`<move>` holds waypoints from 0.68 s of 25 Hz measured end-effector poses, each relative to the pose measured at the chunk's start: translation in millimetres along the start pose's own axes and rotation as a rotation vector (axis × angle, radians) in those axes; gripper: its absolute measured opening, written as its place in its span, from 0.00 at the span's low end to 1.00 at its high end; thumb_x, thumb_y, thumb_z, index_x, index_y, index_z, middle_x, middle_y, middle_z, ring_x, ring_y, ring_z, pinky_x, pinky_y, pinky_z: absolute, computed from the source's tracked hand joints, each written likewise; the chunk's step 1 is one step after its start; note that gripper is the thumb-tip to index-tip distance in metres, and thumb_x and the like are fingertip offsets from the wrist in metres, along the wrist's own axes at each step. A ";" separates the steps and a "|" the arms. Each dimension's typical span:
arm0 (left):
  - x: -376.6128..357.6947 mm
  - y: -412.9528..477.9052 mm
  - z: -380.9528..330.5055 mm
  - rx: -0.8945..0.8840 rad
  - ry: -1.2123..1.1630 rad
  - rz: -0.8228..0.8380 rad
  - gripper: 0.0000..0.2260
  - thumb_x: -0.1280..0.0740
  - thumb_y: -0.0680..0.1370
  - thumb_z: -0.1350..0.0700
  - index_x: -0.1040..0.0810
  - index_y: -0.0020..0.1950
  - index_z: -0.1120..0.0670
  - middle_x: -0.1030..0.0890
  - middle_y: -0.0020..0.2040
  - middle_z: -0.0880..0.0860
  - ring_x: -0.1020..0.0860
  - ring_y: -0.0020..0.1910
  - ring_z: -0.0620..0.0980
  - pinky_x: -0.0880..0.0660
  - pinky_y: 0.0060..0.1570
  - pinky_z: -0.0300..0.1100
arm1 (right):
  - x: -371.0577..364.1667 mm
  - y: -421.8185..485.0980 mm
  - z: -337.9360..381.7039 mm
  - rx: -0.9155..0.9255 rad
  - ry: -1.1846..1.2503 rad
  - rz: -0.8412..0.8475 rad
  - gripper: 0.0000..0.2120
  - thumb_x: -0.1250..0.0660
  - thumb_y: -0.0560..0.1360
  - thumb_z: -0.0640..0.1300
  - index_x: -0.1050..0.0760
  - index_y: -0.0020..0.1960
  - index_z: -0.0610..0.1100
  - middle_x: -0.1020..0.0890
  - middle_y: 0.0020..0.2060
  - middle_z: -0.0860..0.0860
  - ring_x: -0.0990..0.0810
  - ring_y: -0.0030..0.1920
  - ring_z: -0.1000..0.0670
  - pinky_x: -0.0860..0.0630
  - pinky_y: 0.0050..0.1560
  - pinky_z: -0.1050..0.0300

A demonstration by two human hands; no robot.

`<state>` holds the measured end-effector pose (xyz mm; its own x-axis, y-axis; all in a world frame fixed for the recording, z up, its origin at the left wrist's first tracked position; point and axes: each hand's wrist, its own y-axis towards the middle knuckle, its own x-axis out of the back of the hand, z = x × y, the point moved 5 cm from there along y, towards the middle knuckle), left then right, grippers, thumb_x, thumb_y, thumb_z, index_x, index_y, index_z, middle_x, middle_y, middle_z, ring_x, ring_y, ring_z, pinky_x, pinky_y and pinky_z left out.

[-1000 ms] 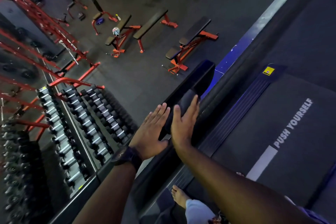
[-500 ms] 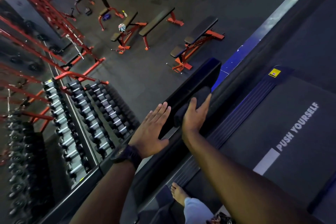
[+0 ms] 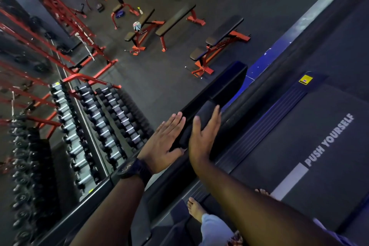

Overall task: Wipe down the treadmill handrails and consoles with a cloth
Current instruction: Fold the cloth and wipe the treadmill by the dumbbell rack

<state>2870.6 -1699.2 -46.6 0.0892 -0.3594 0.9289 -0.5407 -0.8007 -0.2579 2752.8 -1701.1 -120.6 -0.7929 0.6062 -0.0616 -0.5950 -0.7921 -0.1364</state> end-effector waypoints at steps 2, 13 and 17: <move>-0.9 -4.0 2.6 0.008 -0.019 -0.004 0.36 0.43 0.75 0.48 0.55 0.80 0.50 0.58 0.80 0.46 0.61 0.78 0.40 0.59 0.77 0.42 | 1.2 14.2 -13.5 -0.189 0.021 -0.052 0.33 0.38 0.82 0.47 0.49 0.82 0.47 0.44 0.80 0.47 0.46 0.80 0.51 0.47 0.78 0.55; -10.4 -19.3 7.7 0.085 0.022 -0.071 0.31 0.58 0.81 0.36 0.54 0.80 0.50 0.55 0.81 0.47 0.59 0.79 0.40 0.55 0.79 0.48 | -14.4 -36.9 -4.1 -0.162 -0.010 0.047 0.34 0.38 0.82 0.50 0.50 0.82 0.47 0.47 0.81 0.46 0.50 0.80 0.51 0.49 0.79 0.52; -7.4 -24.6 6.7 0.147 -0.040 -0.075 0.37 0.65 0.77 0.30 0.52 0.80 0.50 0.54 0.81 0.45 0.59 0.78 0.38 0.57 0.78 0.43 | -4.7 -2.0 -11.0 -0.085 0.006 -0.024 0.34 0.38 0.80 0.52 0.46 0.81 0.43 0.43 0.79 0.43 0.47 0.79 0.52 0.48 0.78 0.57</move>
<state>2888.9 -1680.1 -48.9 0.1592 -0.3123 0.9366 -0.4032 -0.8865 -0.2271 2759.1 -1701.6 -130.9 -0.7780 0.6252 -0.0629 -0.6000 -0.7688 -0.2212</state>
